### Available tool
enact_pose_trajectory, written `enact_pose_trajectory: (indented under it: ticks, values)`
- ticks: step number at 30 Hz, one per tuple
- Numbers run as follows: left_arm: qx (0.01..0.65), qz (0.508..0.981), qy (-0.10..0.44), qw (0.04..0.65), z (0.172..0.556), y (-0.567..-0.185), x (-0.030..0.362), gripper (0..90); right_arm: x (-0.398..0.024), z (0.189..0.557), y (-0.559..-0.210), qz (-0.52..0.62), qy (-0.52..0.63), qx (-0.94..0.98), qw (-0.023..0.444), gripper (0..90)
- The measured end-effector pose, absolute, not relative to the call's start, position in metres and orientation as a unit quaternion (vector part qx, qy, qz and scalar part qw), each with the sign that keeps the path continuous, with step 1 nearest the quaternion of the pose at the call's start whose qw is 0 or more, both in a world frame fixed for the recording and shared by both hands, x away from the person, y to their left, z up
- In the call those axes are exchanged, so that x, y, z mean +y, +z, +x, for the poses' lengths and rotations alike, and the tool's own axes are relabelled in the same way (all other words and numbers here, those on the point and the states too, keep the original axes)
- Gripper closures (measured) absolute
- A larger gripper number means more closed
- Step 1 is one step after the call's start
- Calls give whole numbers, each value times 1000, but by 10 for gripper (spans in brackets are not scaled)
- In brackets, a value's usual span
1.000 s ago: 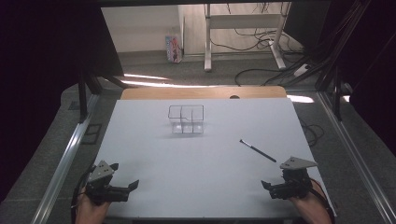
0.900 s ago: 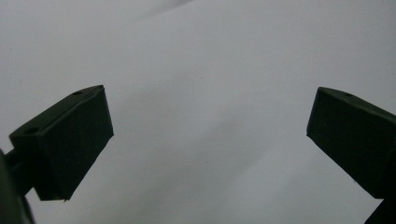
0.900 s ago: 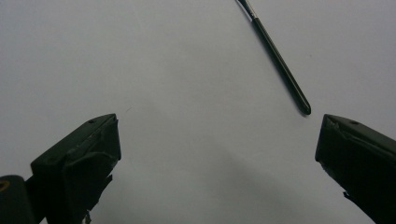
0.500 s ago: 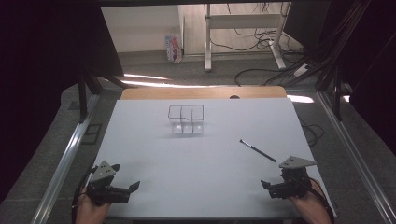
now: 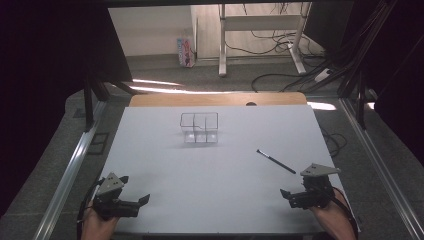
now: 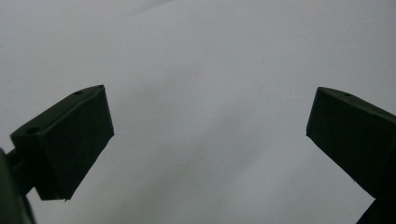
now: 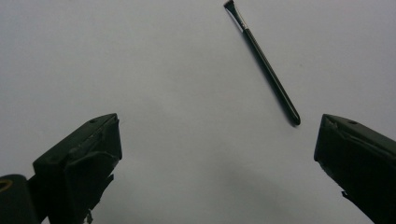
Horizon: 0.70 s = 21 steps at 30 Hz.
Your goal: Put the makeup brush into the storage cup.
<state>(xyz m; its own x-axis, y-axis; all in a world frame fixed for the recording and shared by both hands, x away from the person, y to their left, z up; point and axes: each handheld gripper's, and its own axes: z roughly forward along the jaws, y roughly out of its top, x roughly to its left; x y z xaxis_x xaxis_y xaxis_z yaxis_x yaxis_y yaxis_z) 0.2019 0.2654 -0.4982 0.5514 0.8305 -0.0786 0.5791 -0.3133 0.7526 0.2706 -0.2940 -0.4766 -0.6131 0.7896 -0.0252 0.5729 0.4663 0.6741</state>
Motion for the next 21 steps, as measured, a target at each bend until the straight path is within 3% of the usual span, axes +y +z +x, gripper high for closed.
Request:
enact_pose_trajectory:
  ticks: [21]
  values:
    - [443,797,161,378,203,-500,264,10,-301,285,-473,440,298,830,171,10]
